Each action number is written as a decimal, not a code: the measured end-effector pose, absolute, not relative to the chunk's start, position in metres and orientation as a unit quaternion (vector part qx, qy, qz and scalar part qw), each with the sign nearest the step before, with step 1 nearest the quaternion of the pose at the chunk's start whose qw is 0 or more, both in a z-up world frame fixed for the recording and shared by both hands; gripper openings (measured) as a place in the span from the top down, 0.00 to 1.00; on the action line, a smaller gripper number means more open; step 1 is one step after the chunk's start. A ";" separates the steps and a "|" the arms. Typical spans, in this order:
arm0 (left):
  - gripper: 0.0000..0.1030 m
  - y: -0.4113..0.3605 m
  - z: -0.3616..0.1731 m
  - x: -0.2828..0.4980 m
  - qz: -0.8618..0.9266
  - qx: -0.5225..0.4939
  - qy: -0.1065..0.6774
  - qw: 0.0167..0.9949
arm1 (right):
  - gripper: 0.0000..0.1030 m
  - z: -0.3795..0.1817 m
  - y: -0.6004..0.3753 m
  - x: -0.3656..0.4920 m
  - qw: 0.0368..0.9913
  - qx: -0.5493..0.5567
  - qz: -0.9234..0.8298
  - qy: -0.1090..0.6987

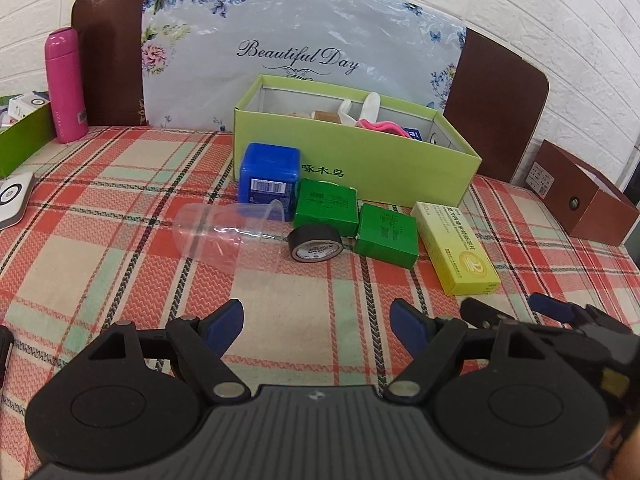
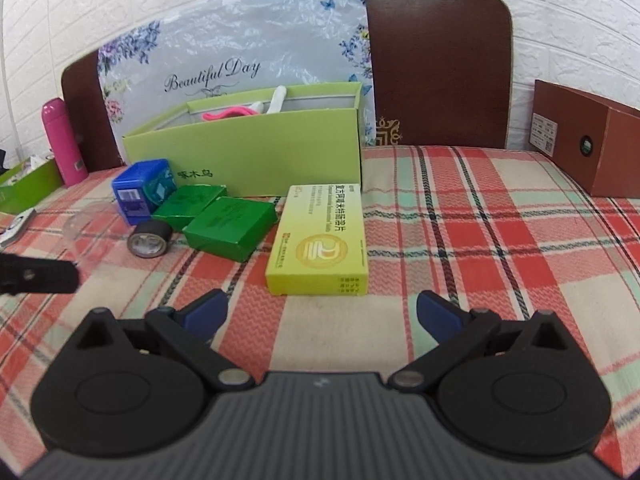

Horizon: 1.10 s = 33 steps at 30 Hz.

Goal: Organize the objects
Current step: 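Grasp the yellow medicine box with right tool while left grasps a green square box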

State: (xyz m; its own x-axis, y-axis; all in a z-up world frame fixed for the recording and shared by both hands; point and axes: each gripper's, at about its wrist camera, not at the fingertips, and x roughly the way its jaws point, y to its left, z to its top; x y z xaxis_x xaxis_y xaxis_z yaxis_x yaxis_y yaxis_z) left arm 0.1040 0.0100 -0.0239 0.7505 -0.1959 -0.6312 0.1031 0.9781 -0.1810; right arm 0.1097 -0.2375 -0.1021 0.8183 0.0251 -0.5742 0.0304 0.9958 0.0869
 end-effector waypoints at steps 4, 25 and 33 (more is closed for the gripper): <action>0.19 0.013 -0.023 0.104 -0.087 -0.077 0.343 0.932 | 0.04 -0.108 -0.235 0.136 0.949 0.045 0.003 0.311; 0.19 -0.091 -0.044 0.221 -0.105 0.022 0.362 0.926 | 0.35 -0.113 -0.275 0.072 0.946 0.090 -0.026 0.310; 0.39 -0.076 -0.051 0.201 -0.131 -0.013 0.383 0.914 | 0.35 -0.113 -0.276 0.066 0.945 0.093 -0.022 0.311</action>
State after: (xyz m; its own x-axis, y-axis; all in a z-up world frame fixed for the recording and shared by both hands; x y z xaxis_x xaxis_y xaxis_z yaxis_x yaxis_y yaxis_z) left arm 0.2006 -0.0755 -0.0511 0.6729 -0.2499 -0.6962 0.2303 0.9652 -0.1238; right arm 0.0664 -0.2763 -0.1127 0.8051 0.0170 -0.5929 0.0993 0.9816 0.1630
